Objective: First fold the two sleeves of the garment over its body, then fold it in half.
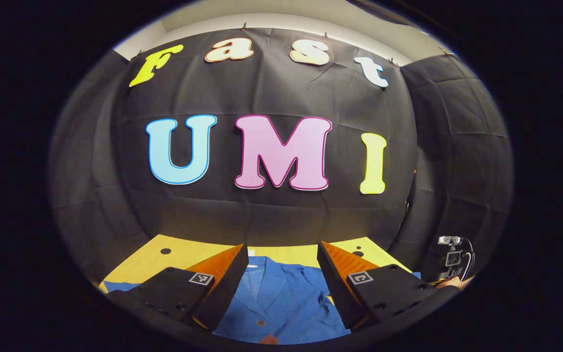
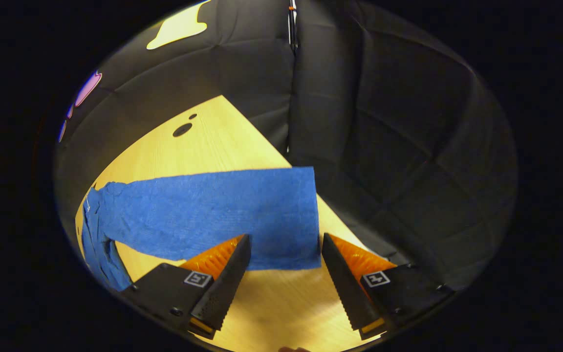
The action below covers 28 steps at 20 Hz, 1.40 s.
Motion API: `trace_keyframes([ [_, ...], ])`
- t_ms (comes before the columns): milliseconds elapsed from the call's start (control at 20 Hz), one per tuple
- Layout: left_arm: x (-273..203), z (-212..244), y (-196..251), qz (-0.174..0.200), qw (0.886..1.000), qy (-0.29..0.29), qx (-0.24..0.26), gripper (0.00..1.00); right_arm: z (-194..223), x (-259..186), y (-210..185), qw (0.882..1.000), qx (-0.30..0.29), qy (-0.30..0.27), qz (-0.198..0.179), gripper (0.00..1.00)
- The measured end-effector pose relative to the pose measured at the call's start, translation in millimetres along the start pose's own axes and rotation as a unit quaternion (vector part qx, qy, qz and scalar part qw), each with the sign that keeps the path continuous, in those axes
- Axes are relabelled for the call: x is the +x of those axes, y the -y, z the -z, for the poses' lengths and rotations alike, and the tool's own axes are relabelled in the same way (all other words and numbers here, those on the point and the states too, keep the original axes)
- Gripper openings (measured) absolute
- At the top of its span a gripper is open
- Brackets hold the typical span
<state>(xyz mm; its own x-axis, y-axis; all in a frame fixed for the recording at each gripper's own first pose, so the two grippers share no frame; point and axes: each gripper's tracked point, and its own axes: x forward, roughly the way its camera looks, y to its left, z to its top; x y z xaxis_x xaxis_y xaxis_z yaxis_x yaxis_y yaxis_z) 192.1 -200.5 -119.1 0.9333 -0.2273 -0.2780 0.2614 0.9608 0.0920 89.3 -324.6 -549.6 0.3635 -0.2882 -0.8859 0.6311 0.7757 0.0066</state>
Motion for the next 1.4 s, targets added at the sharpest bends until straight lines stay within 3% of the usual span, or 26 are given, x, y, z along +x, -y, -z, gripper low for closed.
trace_keyframes([
  [100, -2, 5, -3, 0.002, 1.0, -0.004, -0.004, 0.82, 0, 2, -3, 1.0, -0.002, -0.001, 0.003, 0.89],
  [200, -4, 8, -8, -0.001, 1.0, -0.007, -0.009, 0.82, -1, 0, -4, 1.0, 0.013, -0.009, 0.005, 0.83],
  [300, -7, 9, -15, -0.006, 1.0, -0.007, -0.012, 0.82, -1, 2, -12, 1.0, 0.008, -0.017, -0.012, 0.87],
  [400, -14, 11, -20, -0.006, 1.0, -0.008, -0.011, 0.82, -5, 5, -18, 1.0, 0.01, -0.013, -0.012, 0.35],
  [500, -21, 13, -32, -0.015, 1.0, -0.007, -0.003, 0.82, 0, 3, -23, 0.999, 0.012, -0.026, -0.024, 0.34],
  [550, -26, 14, -39, -0.021, 1.0, -0.007, 0.0, 0.82, -3, 4, -25, 0.999, 0.012, -0.019, -0.025, 0.1],
  [600, -32, 14, -45, -0.026, 1.0, -0.006, -0.001, 0.82, -3, 3, -24, 0.999, 0.007, -0.018, -0.026, 0.0],
  [650, -37, 16, -50, -0.028, 1.0, -0.005, -0.003, 0.82, -3, 2, -25, 0.999, 0.002, -0.018, -0.029, 0.1],
  [850, -59, 23, -75, -0.04, 0.999, -0.01, -0.019, 0.82, -10, -20, -40, 0.999, 0.003, 0.002, -0.043, 0.0],
  [1100, -84, 24, -106, -0.056, 0.998, 0.002, -0.032, 0.82, -12, -72, -66, 0.997, 0.003, 0.047, -0.055, 0.02],
  [1400, -117, 31, -151, -0.077, 0.996, 0.017, -0.052, 0.82, -20, -159, -145, 0.983, -0.065, 0.148, -0.091, 0.02],
])
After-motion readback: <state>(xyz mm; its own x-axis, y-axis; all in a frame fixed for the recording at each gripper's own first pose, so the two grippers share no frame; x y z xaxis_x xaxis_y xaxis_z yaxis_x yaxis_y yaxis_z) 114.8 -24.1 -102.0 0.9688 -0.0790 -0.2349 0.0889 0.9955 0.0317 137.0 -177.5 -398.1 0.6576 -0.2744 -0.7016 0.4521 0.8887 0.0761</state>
